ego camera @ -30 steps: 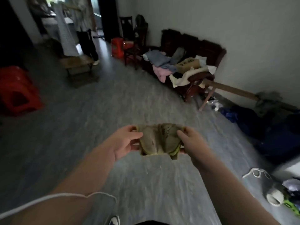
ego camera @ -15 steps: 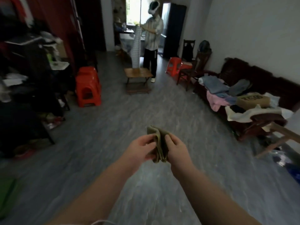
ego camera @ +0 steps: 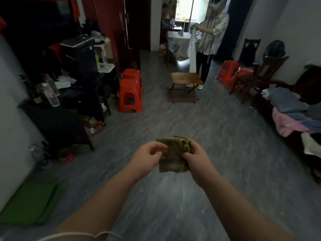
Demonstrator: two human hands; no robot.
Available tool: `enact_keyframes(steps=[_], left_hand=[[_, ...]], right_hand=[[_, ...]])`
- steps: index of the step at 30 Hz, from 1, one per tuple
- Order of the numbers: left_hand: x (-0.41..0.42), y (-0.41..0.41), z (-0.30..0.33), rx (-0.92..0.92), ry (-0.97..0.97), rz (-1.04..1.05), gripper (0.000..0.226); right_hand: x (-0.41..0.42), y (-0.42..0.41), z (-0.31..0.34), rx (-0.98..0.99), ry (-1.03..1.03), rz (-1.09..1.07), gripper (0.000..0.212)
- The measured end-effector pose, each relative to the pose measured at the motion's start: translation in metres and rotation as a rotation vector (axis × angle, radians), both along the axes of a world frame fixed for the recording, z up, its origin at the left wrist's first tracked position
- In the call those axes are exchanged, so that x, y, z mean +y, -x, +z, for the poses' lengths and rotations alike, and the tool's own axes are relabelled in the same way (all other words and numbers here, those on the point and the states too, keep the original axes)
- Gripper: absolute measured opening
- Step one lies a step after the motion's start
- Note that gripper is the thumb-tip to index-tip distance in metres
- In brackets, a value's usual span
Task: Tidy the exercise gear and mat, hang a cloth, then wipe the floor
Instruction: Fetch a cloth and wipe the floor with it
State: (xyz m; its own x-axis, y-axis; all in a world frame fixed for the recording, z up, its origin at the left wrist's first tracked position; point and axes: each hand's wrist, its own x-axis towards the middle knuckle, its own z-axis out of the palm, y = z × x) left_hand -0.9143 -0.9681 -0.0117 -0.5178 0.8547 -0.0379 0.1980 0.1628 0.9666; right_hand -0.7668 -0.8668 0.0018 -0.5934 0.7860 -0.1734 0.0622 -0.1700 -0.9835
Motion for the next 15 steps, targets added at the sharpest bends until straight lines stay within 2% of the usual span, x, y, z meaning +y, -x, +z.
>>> enact_keyframes(steps=[2, 3, 4, 6, 7, 9, 12, 15], left_hand=[[0.015, 0.031, -0.020, 0.148, -0.007, 0.199, 0.026], [0.024, 0.043, -0.028, 0.132, 0.025, 0.245, 0.038], [0.034, 0.054, -0.034, 0.016, 0.064, 0.239, 0.054], [0.059, 0.072, -0.037, -0.419, 0.056, 0.158, 0.071], [0.072, 0.081, -0.039, -0.613, 0.010, 0.113, 0.068], [0.099, 0.095, -0.033, -0.750, -0.082, 0.127, 0.046], [0.138, 0.119, -0.027, -0.664, -0.122, 0.298, 0.032], [0.168, 0.150, -0.027, -0.485, -0.090, 0.404, 0.024]], right_hand=[[0.023, 0.020, -0.003, 0.068, 0.092, 0.068, 0.058], [0.036, 0.029, -0.006, 0.115, 0.150, 0.113, 0.057], [0.050, 0.038, -0.008, 0.164, 0.202, 0.168, 0.056], [0.079, 0.059, -0.013, 0.225, 0.270, 0.271, 0.055], [0.095, 0.070, -0.015, 0.232, 0.282, 0.305, 0.055], [0.127, 0.094, -0.018, 0.189, 0.270, 0.315, 0.050], [0.175, 0.132, -0.025, -0.046, 0.082, 0.301, 0.029], [0.217, 0.182, -0.034, -0.314, -0.126, 0.324, 0.031]])
